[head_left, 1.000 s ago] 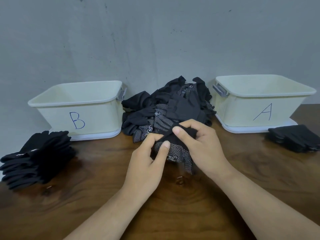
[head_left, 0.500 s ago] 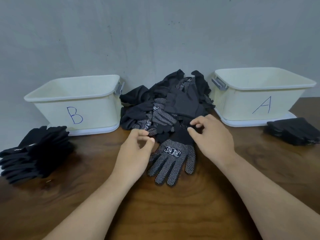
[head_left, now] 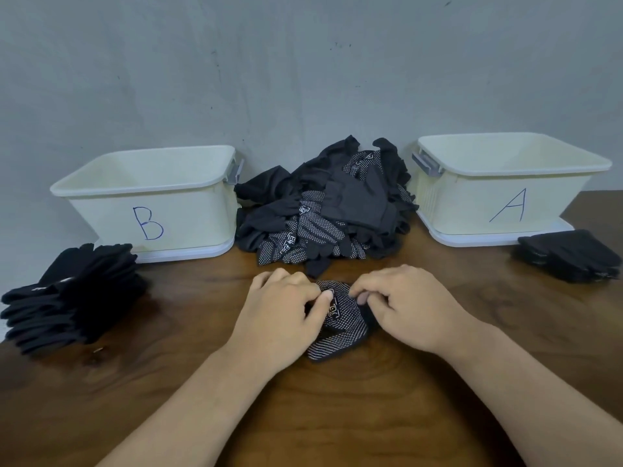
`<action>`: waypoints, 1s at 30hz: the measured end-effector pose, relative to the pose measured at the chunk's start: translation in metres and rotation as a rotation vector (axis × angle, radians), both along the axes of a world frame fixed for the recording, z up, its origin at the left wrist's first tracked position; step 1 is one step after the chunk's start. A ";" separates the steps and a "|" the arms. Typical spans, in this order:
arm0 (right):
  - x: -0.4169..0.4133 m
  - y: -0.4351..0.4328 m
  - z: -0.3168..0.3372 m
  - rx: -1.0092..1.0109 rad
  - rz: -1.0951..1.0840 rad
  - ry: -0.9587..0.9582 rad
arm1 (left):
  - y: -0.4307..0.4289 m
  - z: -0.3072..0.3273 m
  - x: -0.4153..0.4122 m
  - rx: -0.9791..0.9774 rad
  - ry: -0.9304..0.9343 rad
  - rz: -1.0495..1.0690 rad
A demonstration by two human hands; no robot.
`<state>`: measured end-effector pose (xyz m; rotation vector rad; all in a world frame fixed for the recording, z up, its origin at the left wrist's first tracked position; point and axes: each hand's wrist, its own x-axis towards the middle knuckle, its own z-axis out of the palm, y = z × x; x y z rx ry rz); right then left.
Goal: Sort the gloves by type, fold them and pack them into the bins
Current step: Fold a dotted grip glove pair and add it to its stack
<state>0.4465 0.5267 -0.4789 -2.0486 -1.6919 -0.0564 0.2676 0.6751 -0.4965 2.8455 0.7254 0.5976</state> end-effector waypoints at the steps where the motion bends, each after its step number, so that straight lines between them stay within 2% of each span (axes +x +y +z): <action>1: -0.005 -0.006 0.001 -0.008 -0.011 0.006 | -0.001 0.000 0.000 0.003 -0.003 0.016; 5: -0.026 -0.026 0.003 -0.069 0.057 0.162 | -0.004 -0.001 0.002 -0.003 -0.010 0.014; 9: -0.042 -0.030 0.006 -0.148 0.232 0.487 | -0.012 -0.002 0.003 -0.052 -0.014 -0.064; 12: -0.038 -0.029 0.004 -0.051 0.206 0.754 | -0.014 -0.003 0.002 -0.124 0.022 -0.181; 14: -0.030 -0.026 0.000 0.078 0.117 0.829 | -0.010 -0.005 -0.001 -0.112 0.067 -0.256; 16: -0.020 -0.023 -0.006 0.180 -0.004 0.762 | -0.006 -0.004 -0.003 -0.111 0.080 -0.284; 18: -0.011 -0.020 -0.012 0.215 -0.097 0.597 | -0.003 -0.002 -0.005 -0.122 0.045 -0.281; 21: -0.003 -0.017 -0.021 0.178 -0.078 0.407 | 0.001 0.002 -0.006 -0.119 0.039 -0.267; 23: -0.003 -0.017 -0.024 0.074 0.020 0.303 | 0.001 0.003 -0.008 -0.183 0.130 -0.268; 25: -0.005 -0.017 -0.025 -0.090 0.107 0.253 | -0.002 0.002 -0.009 -0.250 0.310 -0.269; 27: -0.004 -0.017 -0.024 -0.265 0.125 0.174 | -0.004 0.001 -0.009 -0.243 0.487 -0.276; 30: 0.004 -0.018 -0.019 -0.436 0.115 0.087 | -0.003 0.003 -0.008 -0.225 0.597 -0.281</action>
